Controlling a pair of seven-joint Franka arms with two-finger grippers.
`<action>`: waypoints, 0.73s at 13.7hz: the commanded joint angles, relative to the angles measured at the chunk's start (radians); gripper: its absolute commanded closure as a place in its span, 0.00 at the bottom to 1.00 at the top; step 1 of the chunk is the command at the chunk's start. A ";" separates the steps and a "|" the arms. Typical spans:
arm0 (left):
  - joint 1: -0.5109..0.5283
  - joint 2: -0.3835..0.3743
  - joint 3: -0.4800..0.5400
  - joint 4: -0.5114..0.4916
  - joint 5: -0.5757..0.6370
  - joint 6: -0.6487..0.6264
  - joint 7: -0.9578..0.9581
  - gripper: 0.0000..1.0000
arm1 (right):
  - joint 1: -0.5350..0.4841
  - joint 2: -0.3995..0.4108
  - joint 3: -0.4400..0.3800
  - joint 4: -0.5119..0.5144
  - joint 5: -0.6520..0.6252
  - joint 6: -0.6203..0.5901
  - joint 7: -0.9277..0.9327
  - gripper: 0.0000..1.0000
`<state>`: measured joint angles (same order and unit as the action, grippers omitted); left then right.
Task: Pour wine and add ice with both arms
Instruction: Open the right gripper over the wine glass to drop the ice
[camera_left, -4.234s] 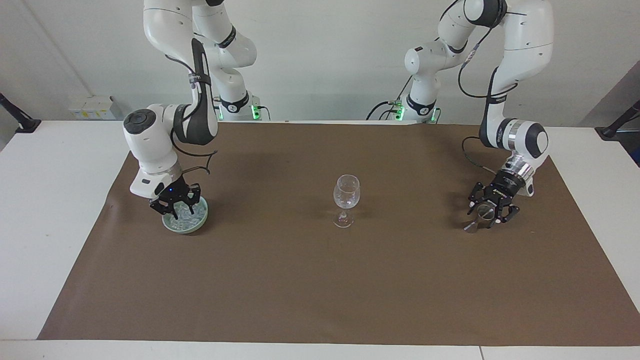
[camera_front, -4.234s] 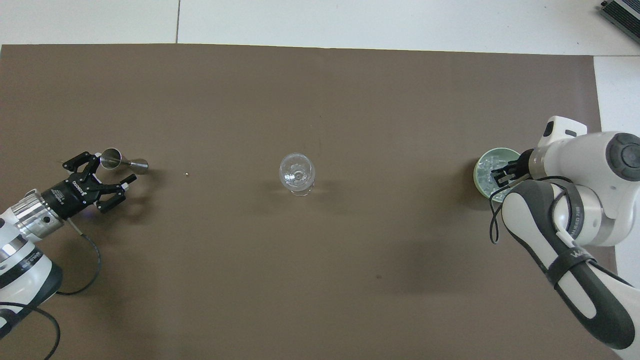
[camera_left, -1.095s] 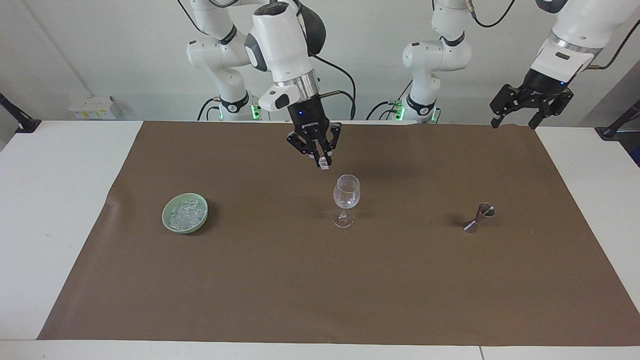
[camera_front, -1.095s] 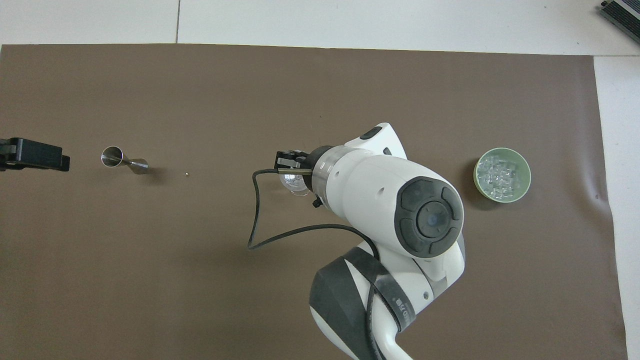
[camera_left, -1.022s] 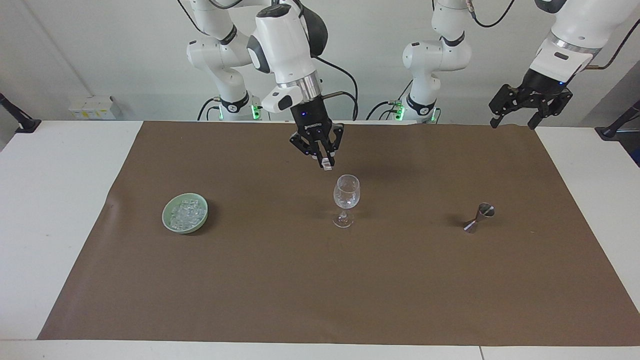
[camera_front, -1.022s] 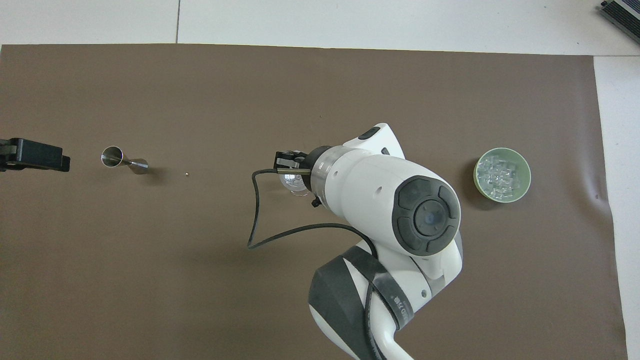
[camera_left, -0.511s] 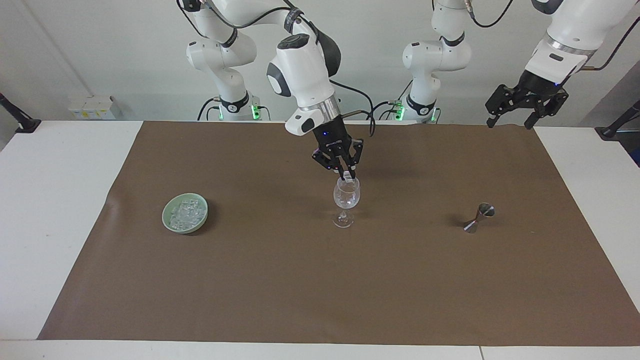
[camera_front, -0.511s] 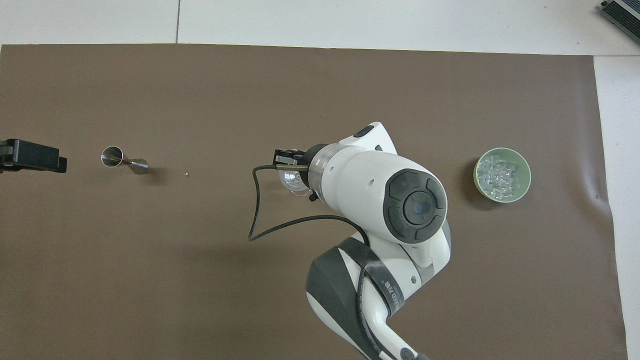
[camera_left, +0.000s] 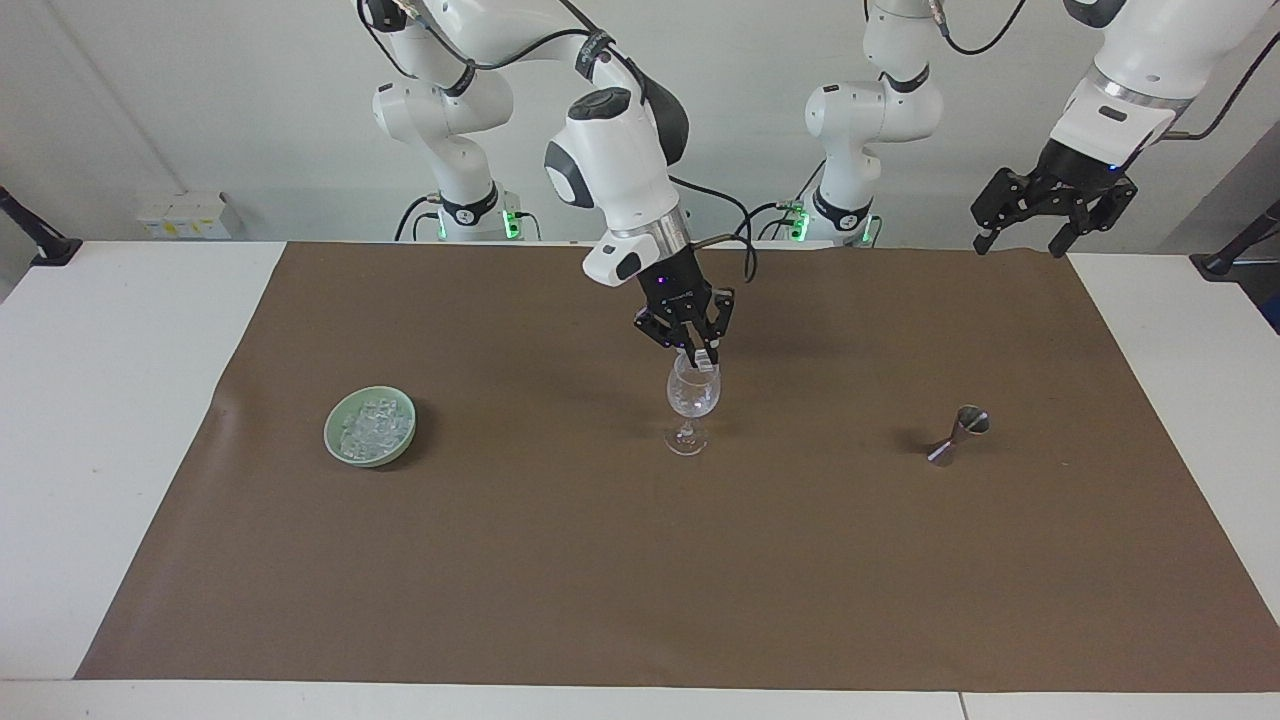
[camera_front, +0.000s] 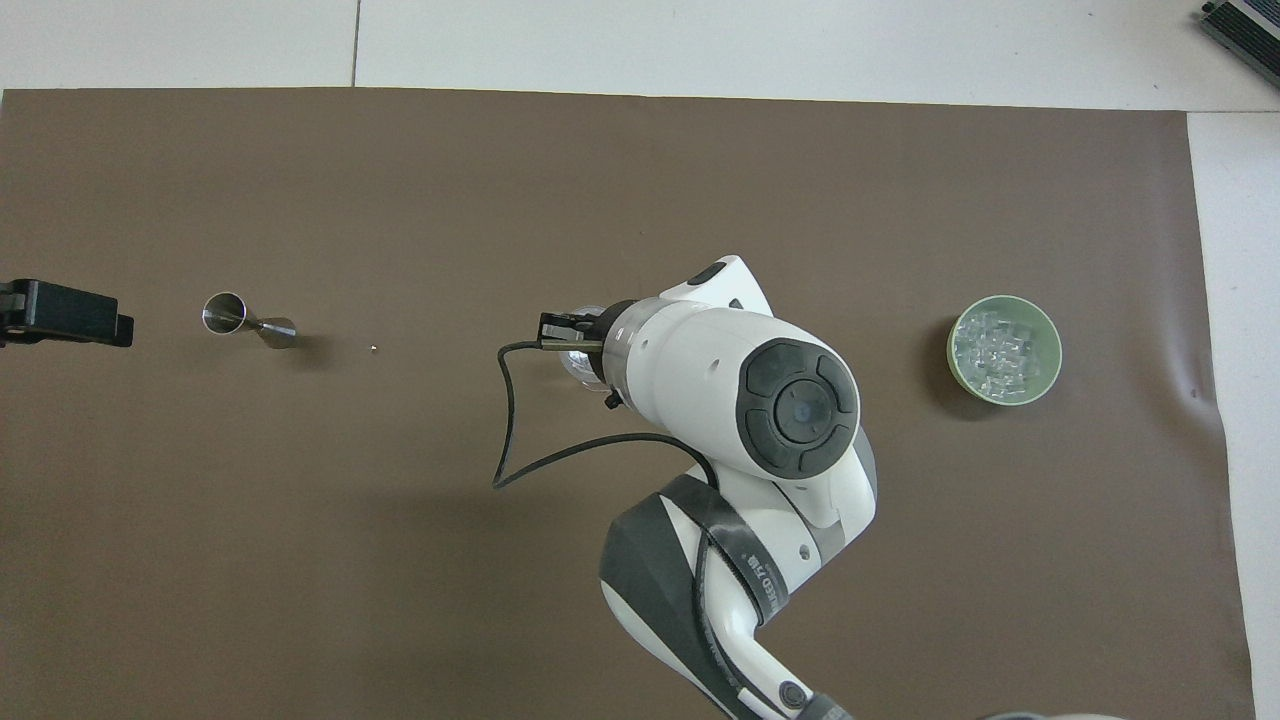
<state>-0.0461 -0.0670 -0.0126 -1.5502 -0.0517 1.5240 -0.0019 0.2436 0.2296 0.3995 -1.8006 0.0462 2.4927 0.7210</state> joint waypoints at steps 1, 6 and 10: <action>0.003 -0.025 -0.001 -0.025 0.018 -0.007 0.002 0.00 | -0.003 -0.006 0.001 -0.011 -0.025 0.014 0.020 0.79; 0.003 -0.025 -0.001 -0.025 0.018 -0.007 0.002 0.00 | -0.003 -0.003 0.001 -0.002 -0.023 0.015 0.037 0.61; 0.003 -0.025 -0.001 -0.025 0.018 -0.007 0.002 0.00 | 0.000 -0.009 0.001 0.015 -0.023 0.012 0.064 0.39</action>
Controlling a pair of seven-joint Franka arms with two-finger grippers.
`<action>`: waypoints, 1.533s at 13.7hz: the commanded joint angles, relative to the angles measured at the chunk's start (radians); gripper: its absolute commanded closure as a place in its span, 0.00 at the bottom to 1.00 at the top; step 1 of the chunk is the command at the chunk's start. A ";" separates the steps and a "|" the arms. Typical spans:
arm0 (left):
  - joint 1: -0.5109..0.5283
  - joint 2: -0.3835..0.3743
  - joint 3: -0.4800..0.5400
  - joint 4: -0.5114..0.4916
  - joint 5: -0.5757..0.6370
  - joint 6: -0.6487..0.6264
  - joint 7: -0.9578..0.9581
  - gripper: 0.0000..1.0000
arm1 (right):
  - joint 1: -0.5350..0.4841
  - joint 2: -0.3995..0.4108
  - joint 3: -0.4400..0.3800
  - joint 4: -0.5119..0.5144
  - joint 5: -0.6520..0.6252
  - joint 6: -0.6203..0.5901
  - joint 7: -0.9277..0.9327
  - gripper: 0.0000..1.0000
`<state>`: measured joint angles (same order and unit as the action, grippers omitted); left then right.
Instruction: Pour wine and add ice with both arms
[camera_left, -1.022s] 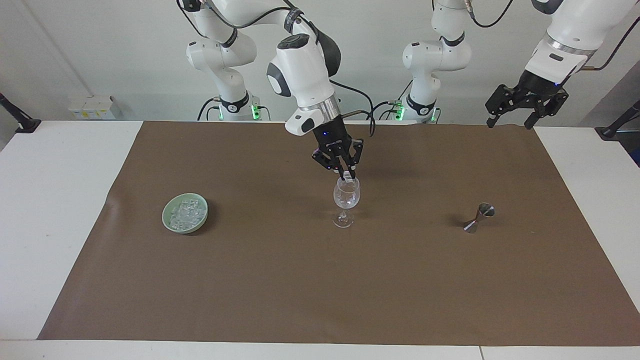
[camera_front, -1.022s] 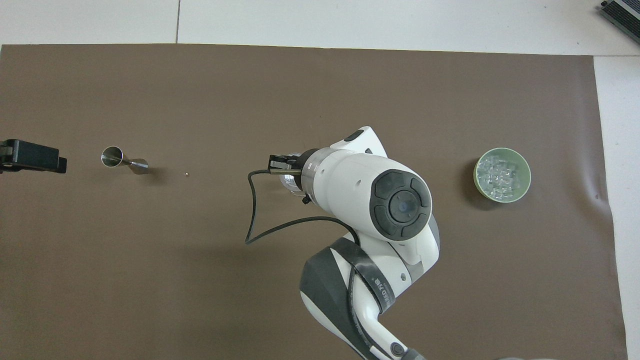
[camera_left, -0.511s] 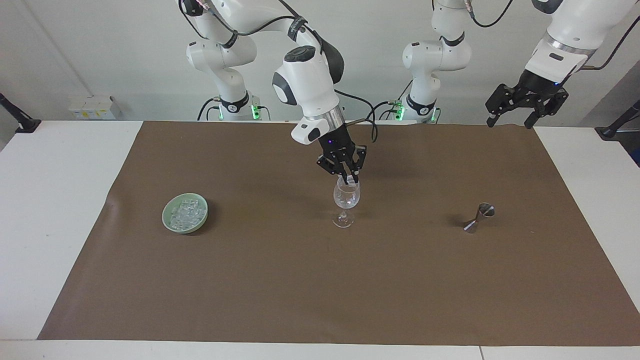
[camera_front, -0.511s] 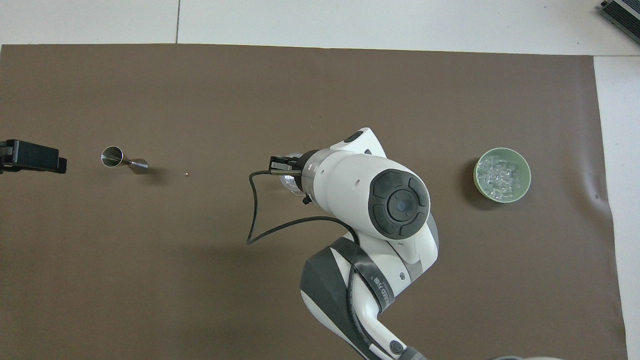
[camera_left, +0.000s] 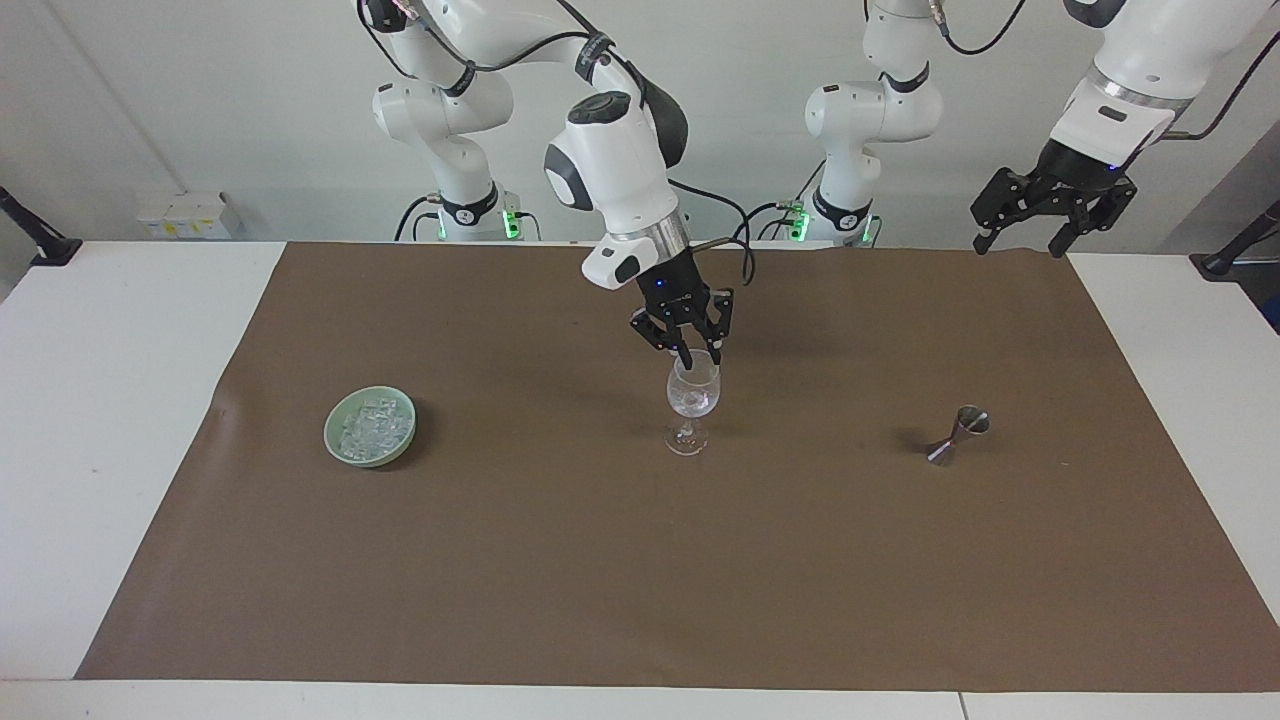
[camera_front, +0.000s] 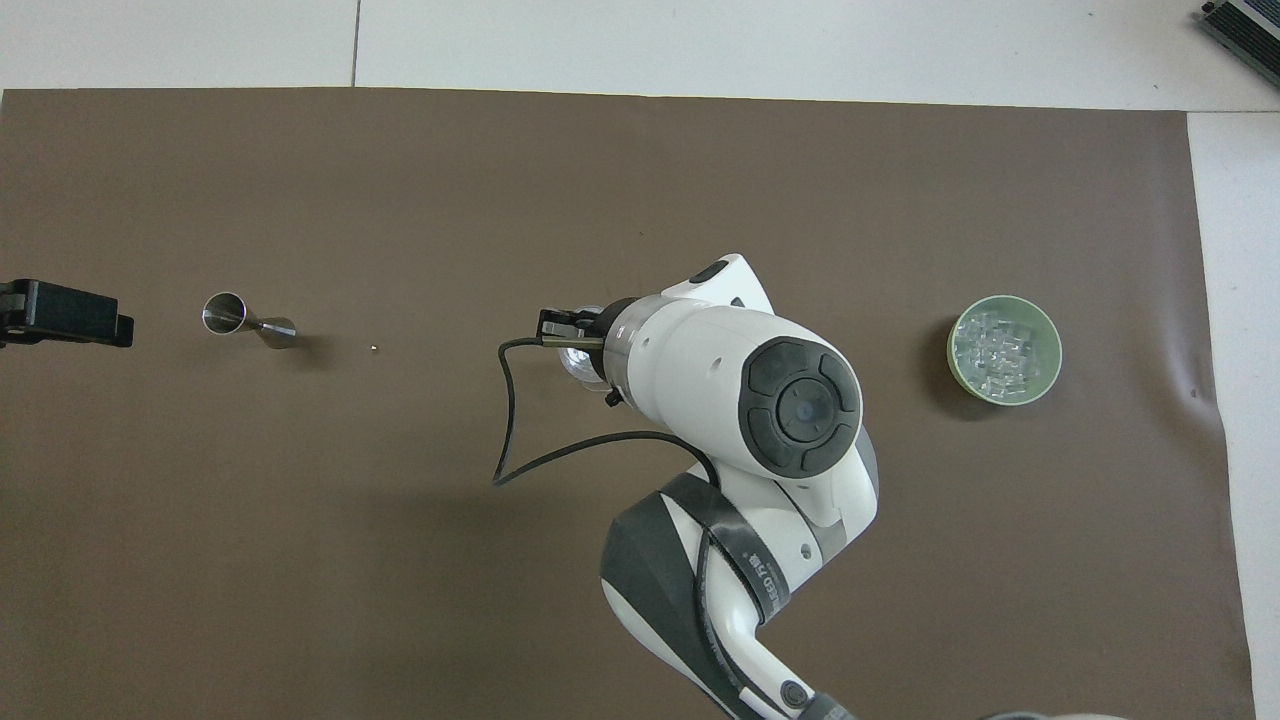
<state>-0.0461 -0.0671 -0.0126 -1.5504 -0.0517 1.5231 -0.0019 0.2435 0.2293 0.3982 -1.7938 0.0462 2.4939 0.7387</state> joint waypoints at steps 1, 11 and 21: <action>0.003 -0.025 -0.001 -0.025 0.018 -0.006 0.002 0.00 | -0.001 -0.019 0.002 0.022 -0.023 -0.006 0.053 0.28; 0.003 -0.025 -0.001 -0.027 0.018 -0.006 0.002 0.00 | -0.160 -0.188 -0.022 0.076 -0.100 -0.409 -0.117 0.00; 0.003 -0.025 -0.001 -0.027 0.018 -0.006 0.002 0.00 | -0.239 -0.249 -0.123 0.195 -0.083 -0.725 -0.255 0.00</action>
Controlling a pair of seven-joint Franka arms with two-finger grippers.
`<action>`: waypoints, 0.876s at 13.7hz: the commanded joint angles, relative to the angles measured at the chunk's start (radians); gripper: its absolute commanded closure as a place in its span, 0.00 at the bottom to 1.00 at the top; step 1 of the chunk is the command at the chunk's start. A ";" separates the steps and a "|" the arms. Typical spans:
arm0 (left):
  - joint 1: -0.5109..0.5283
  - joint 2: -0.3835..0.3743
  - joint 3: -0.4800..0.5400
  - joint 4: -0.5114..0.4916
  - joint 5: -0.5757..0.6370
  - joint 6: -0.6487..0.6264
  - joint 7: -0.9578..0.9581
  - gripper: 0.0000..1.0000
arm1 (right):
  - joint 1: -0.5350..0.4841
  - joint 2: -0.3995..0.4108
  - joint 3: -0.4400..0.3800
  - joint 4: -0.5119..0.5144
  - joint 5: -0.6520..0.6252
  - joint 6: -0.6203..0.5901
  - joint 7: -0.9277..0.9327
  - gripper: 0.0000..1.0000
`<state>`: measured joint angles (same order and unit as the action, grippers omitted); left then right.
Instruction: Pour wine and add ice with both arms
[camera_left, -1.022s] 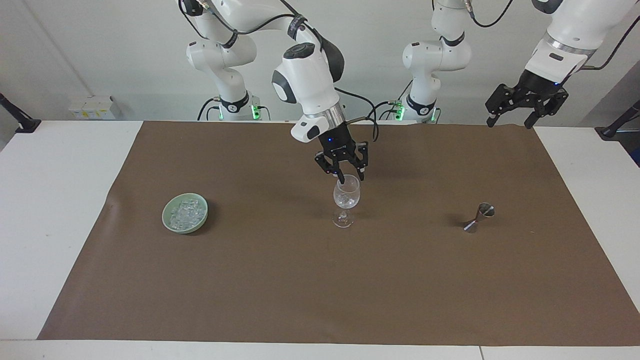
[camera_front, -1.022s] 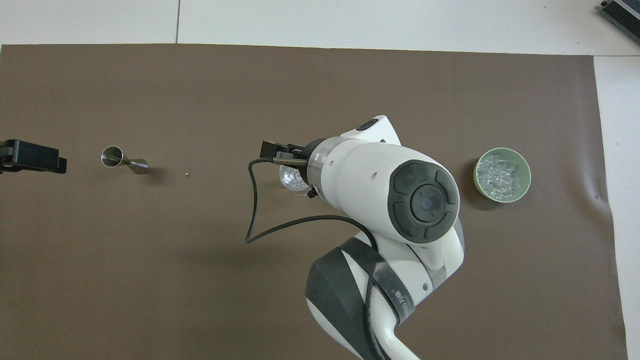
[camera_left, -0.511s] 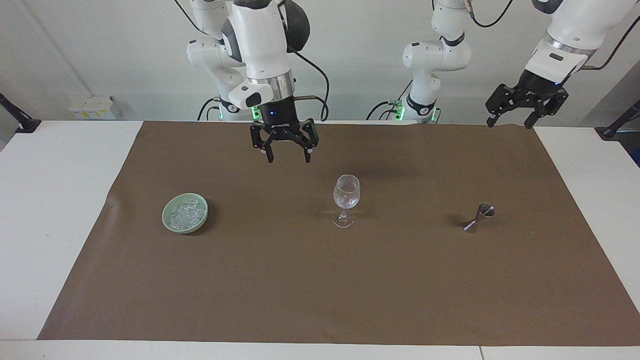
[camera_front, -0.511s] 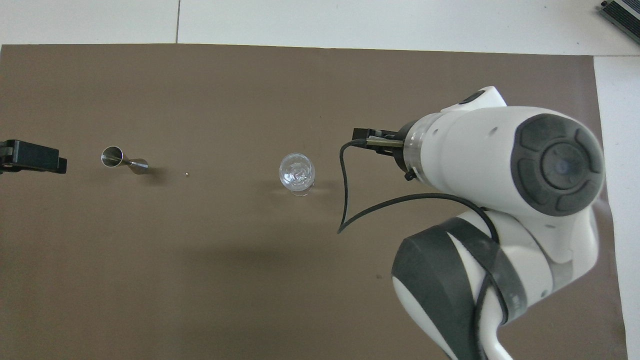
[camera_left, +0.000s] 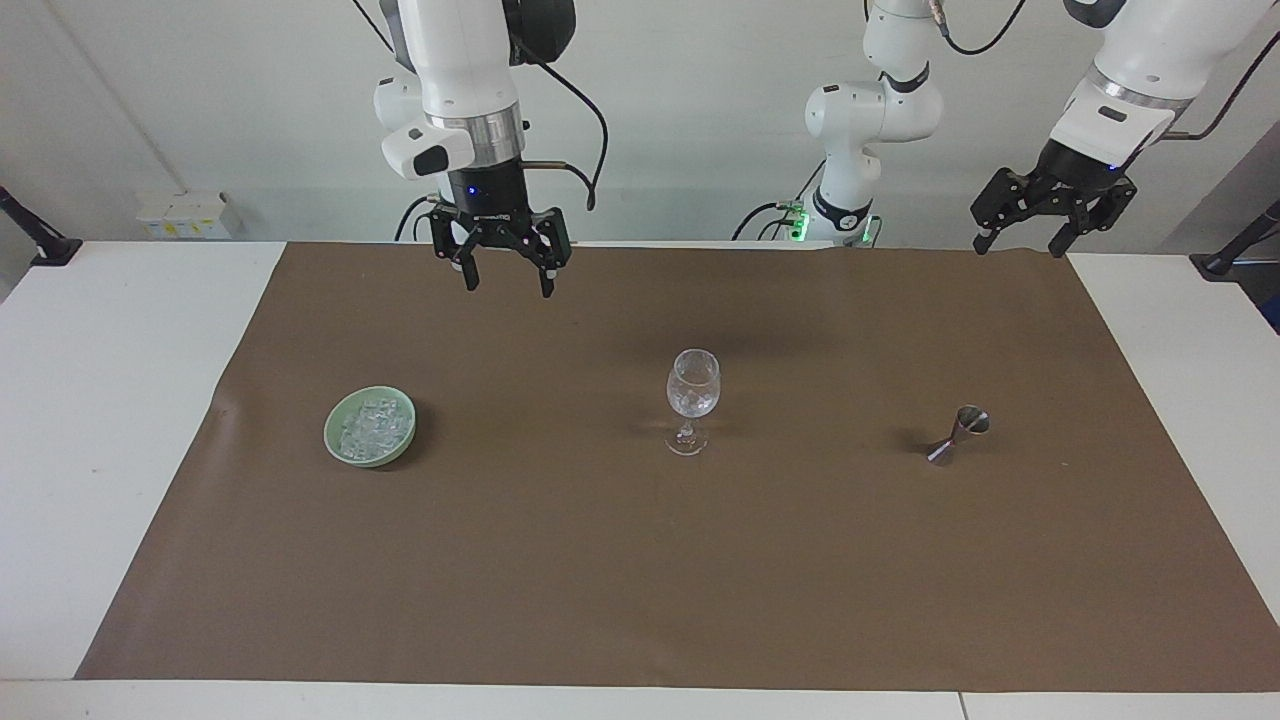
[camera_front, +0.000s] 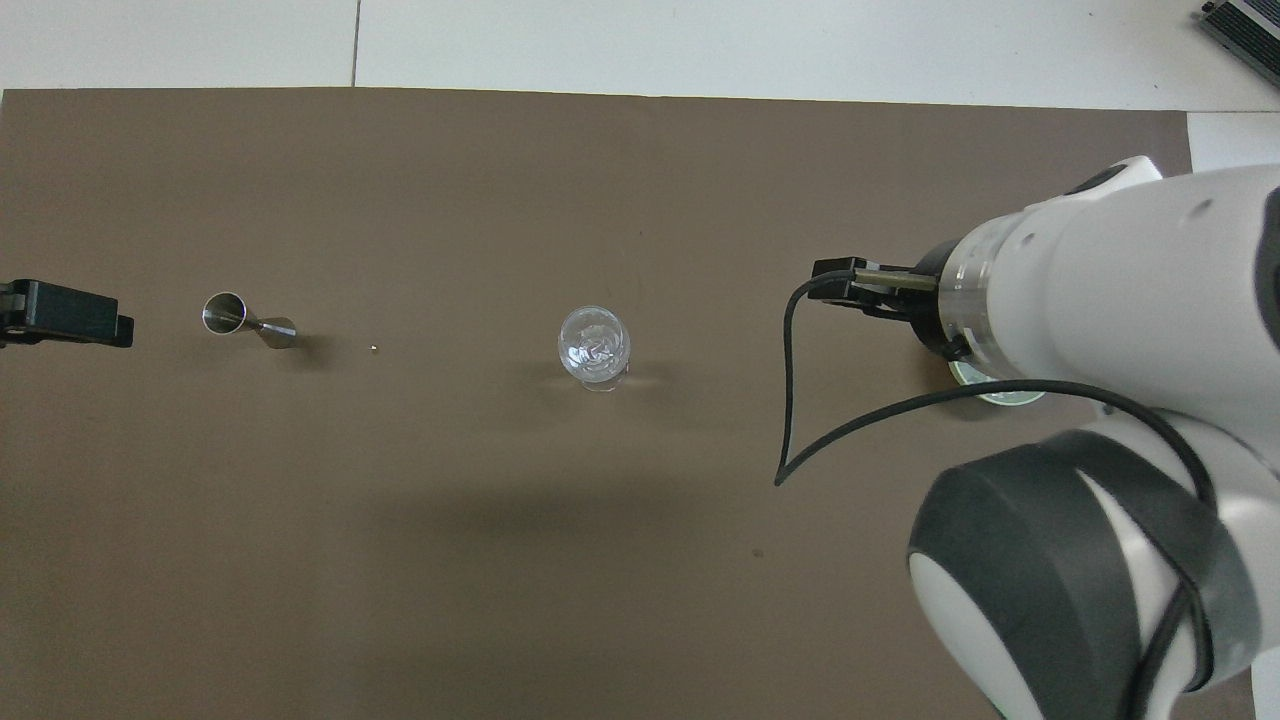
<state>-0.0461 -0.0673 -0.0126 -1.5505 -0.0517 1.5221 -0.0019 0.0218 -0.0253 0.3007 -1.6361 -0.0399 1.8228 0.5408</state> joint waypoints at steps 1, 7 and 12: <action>0.003 -0.025 -0.001 -0.025 0.018 -0.005 0.002 0.00 | -0.011 0.004 -0.063 0.038 0.006 -0.068 -0.090 0.00; 0.003 -0.025 -0.001 -0.025 0.018 -0.005 0.002 0.00 | 0.061 -0.001 -0.326 0.110 0.032 -0.226 -0.358 0.00; 0.003 -0.025 -0.001 -0.026 0.018 -0.005 0.002 0.00 | 0.023 -0.013 -0.394 0.116 0.031 -0.348 -0.521 0.00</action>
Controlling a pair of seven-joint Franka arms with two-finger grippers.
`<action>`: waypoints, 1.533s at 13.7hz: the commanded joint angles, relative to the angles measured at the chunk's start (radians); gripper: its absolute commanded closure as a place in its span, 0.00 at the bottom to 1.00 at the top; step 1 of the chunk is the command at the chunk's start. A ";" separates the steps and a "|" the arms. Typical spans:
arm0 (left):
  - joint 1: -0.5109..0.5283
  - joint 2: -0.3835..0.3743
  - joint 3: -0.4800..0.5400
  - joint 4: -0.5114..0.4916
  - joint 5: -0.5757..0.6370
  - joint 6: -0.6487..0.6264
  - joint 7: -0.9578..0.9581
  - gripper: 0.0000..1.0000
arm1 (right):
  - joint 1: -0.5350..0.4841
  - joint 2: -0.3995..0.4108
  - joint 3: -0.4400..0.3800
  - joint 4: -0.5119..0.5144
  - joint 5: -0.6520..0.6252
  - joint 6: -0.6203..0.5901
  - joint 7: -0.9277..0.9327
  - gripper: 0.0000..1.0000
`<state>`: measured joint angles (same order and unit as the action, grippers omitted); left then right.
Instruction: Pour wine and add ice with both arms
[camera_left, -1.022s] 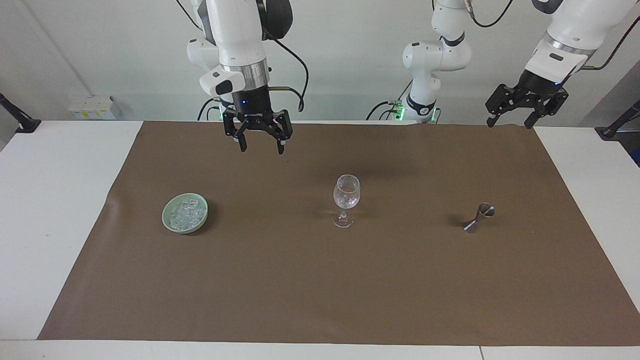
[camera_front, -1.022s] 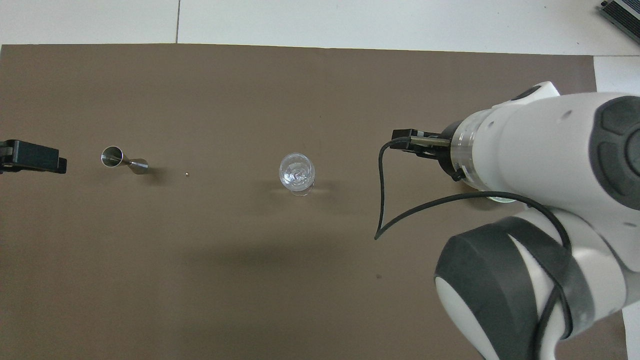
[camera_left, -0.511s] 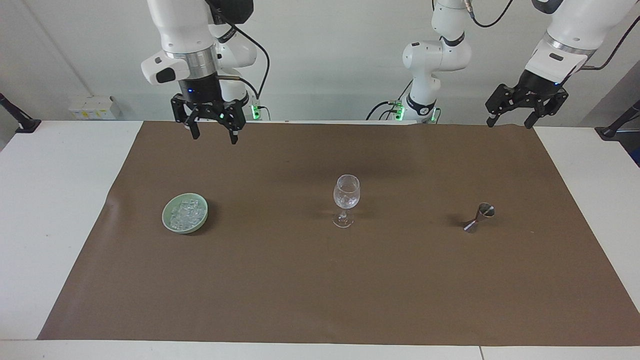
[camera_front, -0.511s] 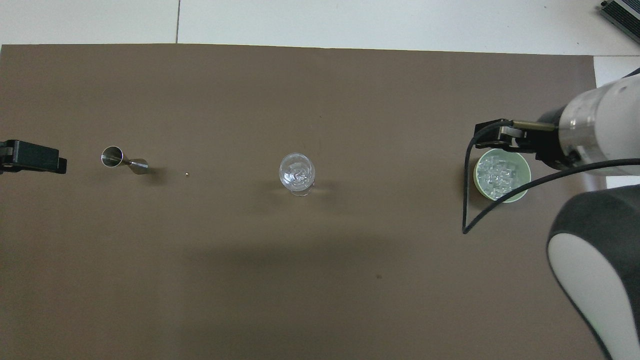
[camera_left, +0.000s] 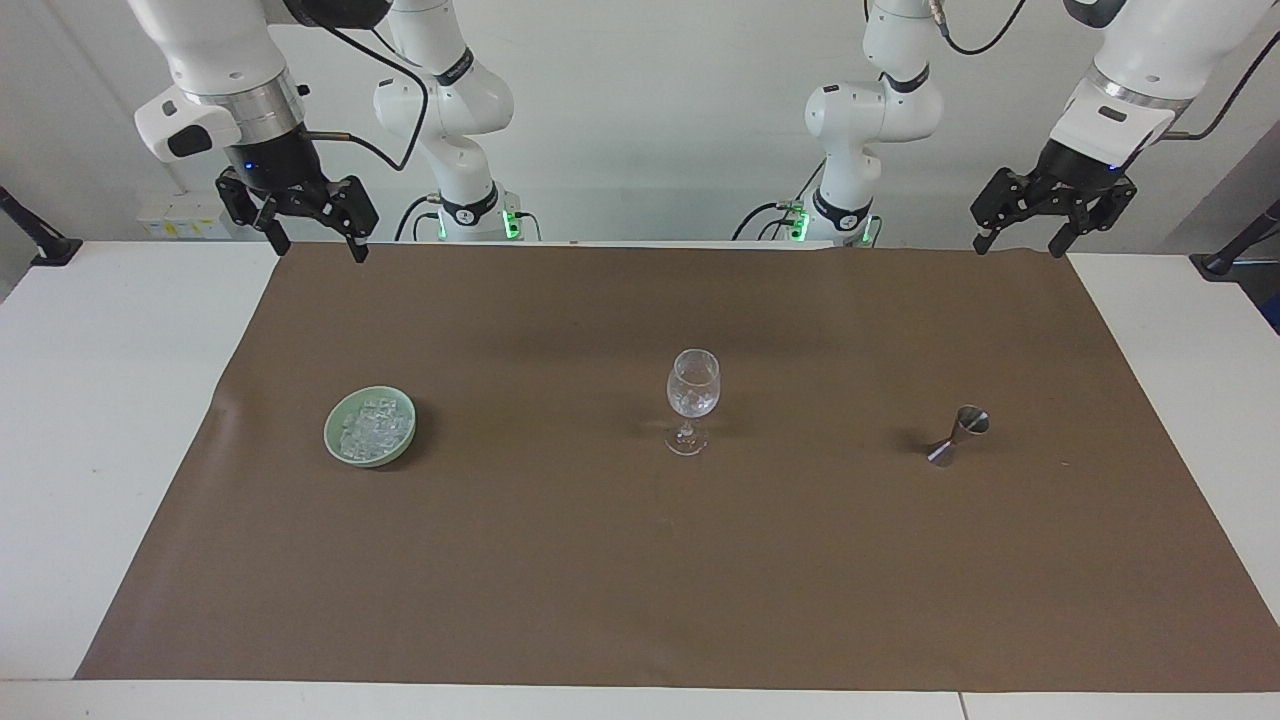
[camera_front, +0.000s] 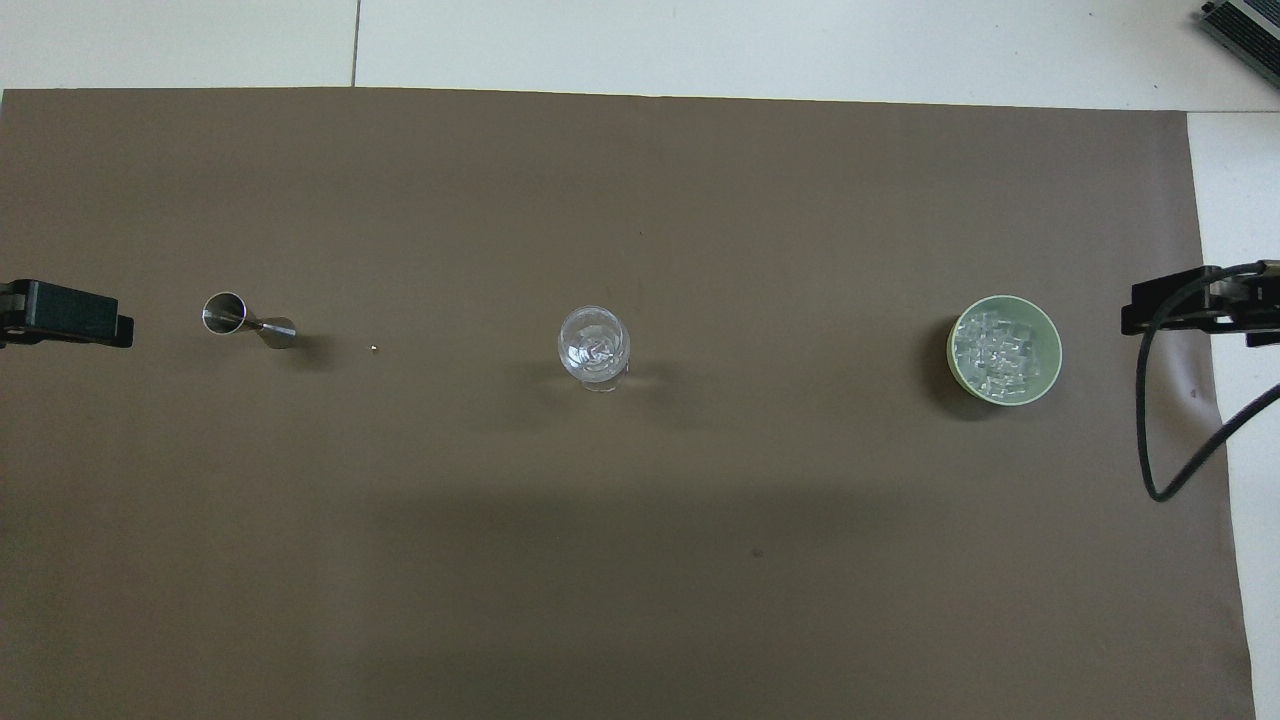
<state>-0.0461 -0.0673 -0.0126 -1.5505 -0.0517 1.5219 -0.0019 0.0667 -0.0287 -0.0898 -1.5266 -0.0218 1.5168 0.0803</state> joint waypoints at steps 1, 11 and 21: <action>0.003 -0.025 -0.001 -0.026 0.018 -0.005 0.002 0.00 | -0.034 -0.013 -0.005 0.000 0.014 -0.058 -0.082 0.00; 0.003 -0.025 -0.001 -0.026 0.018 -0.005 0.002 0.00 | -0.030 -0.057 -0.011 -0.092 0.005 -0.018 -0.070 0.00; 0.003 -0.025 -0.001 -0.026 0.018 -0.005 0.002 0.00 | -0.021 -0.059 -0.002 -0.096 -0.015 -0.003 -0.071 0.00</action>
<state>-0.0461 -0.0673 -0.0126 -1.5506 -0.0517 1.5215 -0.0019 0.0468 -0.0595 -0.0969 -1.5905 -0.0257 1.4939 0.0081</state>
